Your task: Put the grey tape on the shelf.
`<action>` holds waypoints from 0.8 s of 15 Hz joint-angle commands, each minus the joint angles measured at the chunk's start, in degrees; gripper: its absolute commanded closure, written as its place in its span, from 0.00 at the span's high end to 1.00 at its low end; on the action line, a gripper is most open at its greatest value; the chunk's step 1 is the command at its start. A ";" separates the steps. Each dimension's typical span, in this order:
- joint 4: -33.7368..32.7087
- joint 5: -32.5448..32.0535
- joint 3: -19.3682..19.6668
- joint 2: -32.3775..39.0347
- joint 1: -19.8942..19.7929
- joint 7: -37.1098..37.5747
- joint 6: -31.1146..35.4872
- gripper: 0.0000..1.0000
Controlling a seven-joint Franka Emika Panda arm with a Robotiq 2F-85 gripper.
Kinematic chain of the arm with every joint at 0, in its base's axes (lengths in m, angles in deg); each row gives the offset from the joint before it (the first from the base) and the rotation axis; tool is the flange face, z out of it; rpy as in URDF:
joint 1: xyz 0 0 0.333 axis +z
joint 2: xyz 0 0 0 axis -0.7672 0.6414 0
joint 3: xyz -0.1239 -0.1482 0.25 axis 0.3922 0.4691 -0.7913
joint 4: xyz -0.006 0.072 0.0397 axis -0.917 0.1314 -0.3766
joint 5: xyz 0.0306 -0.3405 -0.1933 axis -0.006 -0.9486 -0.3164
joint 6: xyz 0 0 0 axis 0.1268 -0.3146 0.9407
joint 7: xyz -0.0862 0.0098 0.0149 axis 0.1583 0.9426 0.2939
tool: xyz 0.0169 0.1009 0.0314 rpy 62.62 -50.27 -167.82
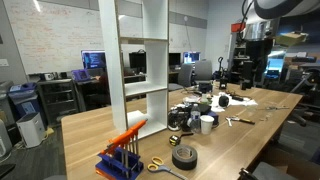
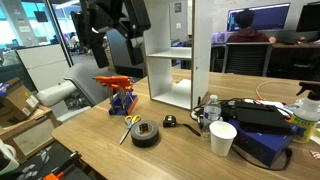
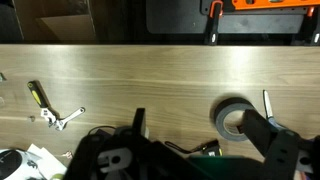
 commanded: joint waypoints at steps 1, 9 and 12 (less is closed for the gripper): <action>-0.25 -0.53 0.66 -0.08 0.96 0.57 -0.31 1.00; -0.41 -0.53 0.66 -0.24 0.97 0.58 -0.31 1.00; -0.09 0.65 0.76 -0.03 1.57 1.02 0.26 1.00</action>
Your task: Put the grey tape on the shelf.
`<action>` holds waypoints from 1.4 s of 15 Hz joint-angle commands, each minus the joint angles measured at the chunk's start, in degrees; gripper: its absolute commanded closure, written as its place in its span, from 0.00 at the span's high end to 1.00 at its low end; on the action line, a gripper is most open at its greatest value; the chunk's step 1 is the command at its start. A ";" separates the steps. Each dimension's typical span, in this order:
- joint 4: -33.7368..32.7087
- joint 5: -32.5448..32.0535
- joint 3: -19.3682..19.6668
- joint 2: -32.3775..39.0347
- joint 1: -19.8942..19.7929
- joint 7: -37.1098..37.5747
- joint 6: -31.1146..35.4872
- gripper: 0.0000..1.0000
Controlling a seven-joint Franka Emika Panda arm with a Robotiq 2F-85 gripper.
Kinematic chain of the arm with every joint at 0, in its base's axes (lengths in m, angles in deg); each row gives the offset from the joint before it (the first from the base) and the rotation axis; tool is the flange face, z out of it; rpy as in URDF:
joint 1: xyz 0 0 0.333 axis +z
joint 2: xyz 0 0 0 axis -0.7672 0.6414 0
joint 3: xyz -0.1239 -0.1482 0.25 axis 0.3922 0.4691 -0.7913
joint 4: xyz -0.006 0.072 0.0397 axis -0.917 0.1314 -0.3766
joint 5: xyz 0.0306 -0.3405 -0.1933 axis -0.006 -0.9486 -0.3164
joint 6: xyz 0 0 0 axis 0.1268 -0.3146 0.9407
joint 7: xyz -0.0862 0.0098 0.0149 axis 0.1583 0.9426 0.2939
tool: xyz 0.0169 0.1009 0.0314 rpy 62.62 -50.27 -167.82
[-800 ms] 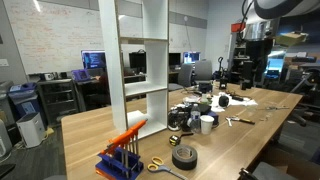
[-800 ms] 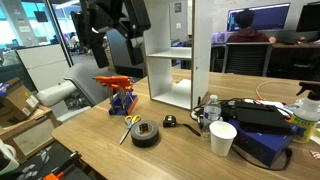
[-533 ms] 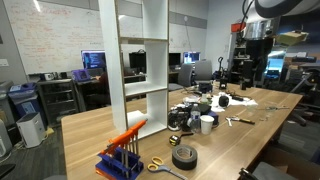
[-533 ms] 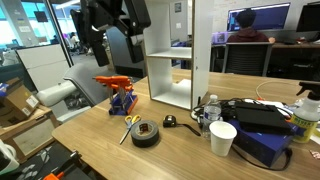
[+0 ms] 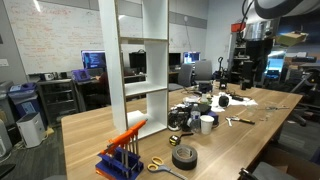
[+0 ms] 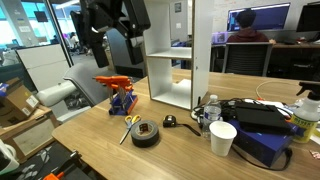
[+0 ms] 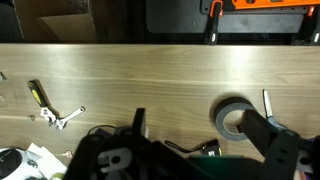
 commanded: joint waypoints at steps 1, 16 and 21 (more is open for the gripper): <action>0.03 1.25 0.64 0.22 1.58 1.74 0.73 1.00; -1.79 22.74 -11.16 16.73 4.62 29.85 25.85 1.00; -2.19 21.63 -13.71 26.66 4.75 35.53 32.56 1.00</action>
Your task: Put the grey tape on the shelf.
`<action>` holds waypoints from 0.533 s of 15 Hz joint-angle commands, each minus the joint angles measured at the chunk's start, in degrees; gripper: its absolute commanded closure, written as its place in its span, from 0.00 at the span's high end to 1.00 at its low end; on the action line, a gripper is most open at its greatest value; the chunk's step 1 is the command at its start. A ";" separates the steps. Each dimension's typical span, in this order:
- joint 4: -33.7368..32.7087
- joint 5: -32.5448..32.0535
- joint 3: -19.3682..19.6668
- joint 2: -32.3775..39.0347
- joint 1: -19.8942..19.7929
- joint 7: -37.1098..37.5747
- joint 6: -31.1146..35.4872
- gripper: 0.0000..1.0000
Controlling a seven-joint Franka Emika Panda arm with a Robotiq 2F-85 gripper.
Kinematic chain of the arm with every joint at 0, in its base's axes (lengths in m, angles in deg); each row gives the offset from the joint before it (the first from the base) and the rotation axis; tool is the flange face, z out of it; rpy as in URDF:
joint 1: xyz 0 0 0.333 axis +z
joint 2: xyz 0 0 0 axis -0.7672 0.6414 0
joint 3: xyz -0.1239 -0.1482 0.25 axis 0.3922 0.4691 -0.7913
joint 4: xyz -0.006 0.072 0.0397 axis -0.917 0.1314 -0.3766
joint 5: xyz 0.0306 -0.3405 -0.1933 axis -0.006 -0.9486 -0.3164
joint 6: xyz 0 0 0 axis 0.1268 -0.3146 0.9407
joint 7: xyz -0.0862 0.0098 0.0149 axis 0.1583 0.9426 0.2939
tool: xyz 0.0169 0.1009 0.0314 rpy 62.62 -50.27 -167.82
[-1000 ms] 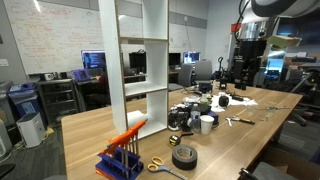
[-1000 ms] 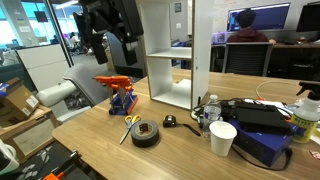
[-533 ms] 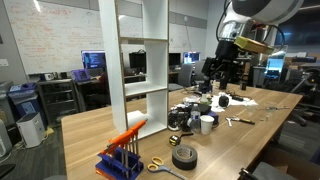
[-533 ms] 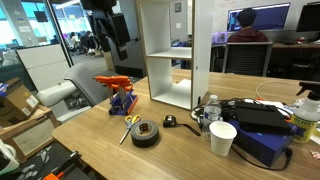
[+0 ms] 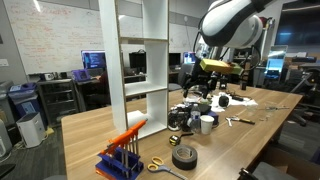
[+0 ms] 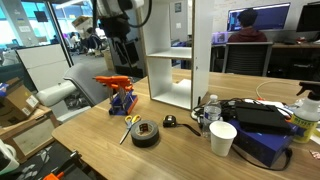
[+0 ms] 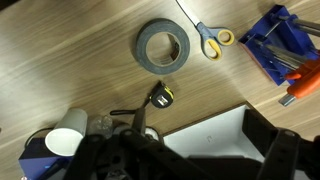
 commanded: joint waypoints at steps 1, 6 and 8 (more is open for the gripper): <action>-2.32 -1.44 -2.17 7.89 -1.27 4.63 3.28 1.00; -2.91 -4.99 -2.59 14.57 -1.68 8.28 4.09 1.00; -3.18 -7.07 -2.83 17.02 -1.65 10.39 4.53 1.00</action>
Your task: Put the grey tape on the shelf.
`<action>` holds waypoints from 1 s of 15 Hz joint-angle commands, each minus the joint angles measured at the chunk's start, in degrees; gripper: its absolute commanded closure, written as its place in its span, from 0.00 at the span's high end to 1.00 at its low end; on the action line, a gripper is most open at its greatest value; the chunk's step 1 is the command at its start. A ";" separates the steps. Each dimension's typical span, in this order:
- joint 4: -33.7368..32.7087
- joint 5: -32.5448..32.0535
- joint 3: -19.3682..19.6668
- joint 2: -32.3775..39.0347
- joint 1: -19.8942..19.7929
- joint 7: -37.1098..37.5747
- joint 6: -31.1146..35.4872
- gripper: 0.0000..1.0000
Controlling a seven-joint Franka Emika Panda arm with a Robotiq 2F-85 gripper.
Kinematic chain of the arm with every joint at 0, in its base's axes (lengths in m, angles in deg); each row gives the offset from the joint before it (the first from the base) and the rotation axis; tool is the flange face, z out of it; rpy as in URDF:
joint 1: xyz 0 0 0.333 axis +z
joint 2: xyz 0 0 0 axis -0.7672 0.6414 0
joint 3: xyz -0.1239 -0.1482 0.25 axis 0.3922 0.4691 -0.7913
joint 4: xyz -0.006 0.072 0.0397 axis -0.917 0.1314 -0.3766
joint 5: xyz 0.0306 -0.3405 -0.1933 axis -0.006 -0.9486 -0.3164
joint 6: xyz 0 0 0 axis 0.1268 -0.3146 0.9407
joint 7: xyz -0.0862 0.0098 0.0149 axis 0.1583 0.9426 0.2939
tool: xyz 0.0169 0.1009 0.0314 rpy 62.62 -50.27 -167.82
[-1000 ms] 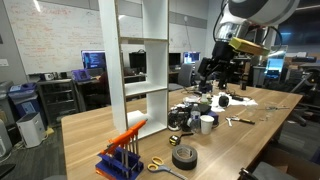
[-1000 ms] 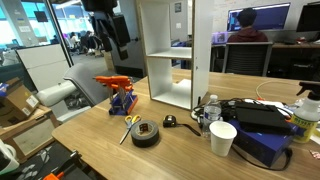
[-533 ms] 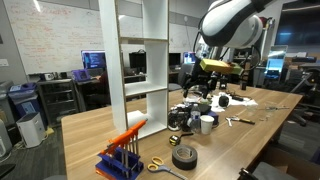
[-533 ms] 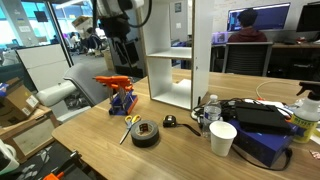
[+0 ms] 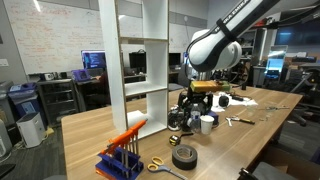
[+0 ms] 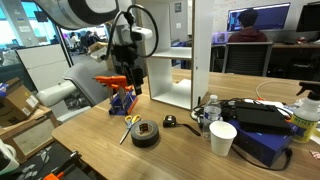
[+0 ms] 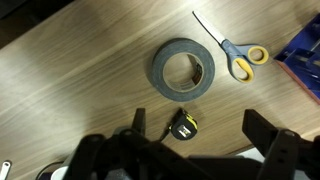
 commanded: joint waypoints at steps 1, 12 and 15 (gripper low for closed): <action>-2.21 -3.46 -1.01 5.20 -0.44 4.20 1.66 1.00; -3.54 -0.71 1.08 15.21 1.78 1.40 12.23 1.00; -3.75 0.49 1.63 19.96 2.19 0.54 14.43 1.00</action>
